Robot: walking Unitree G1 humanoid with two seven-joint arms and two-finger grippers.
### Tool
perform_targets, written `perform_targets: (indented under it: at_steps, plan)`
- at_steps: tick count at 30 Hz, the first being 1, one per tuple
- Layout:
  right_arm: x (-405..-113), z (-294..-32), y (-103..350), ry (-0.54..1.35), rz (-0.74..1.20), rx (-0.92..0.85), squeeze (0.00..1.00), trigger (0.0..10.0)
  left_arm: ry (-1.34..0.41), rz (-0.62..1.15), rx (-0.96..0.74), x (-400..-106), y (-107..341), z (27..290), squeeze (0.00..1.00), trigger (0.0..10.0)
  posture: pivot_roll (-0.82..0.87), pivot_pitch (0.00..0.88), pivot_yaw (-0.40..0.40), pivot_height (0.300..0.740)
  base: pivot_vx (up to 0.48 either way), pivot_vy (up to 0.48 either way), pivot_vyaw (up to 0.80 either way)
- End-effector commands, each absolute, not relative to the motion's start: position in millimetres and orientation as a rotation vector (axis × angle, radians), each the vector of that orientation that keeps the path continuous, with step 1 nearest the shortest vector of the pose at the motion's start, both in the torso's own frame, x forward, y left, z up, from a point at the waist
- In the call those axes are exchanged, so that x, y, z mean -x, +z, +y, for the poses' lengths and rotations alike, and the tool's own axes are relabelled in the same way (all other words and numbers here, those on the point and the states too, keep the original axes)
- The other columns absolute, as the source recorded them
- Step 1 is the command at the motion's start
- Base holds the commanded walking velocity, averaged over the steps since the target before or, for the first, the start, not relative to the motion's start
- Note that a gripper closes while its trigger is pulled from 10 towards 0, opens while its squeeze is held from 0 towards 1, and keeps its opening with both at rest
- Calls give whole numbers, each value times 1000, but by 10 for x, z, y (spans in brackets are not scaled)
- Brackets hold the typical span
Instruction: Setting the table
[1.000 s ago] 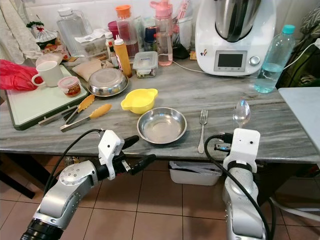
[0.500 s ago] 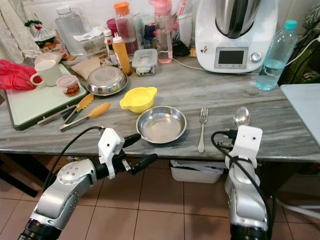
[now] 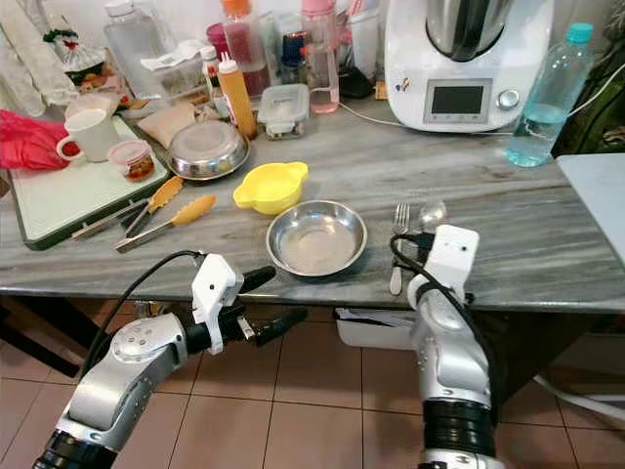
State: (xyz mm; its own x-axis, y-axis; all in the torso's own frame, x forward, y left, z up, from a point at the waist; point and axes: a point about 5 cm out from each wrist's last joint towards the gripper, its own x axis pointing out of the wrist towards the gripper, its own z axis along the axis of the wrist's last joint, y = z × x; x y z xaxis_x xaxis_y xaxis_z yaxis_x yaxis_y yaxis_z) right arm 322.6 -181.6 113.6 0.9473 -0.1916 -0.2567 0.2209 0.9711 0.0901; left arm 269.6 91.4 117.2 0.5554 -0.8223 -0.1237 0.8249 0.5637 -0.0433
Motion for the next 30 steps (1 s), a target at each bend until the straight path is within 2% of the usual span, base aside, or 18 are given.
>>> perform_targets:
  at_steps: [1, 16, 30]
  plan:
    - [-3233, -1754, 1105, -186, 275, -100, 0, 10000, -978, 135, -39, -2683, 1195, 934, 0, 10000, -93, 82, 106, 740, 0, 0, 0]
    - [-3198, -1994, 1098, -238, 298, -20, 0, 10000, -987, 138, -32, -2670, 1195, 893, 0, 10000, -107, 84, 109, 740, 0, 0, 0]
    - [-3253, -2042, 1088, -192, 331, -4, 0, 10000, -1075, 150, 33, -2602, 1295, 908, 0, 10000, -98, 86, 104, 740, 0, 0, 0]
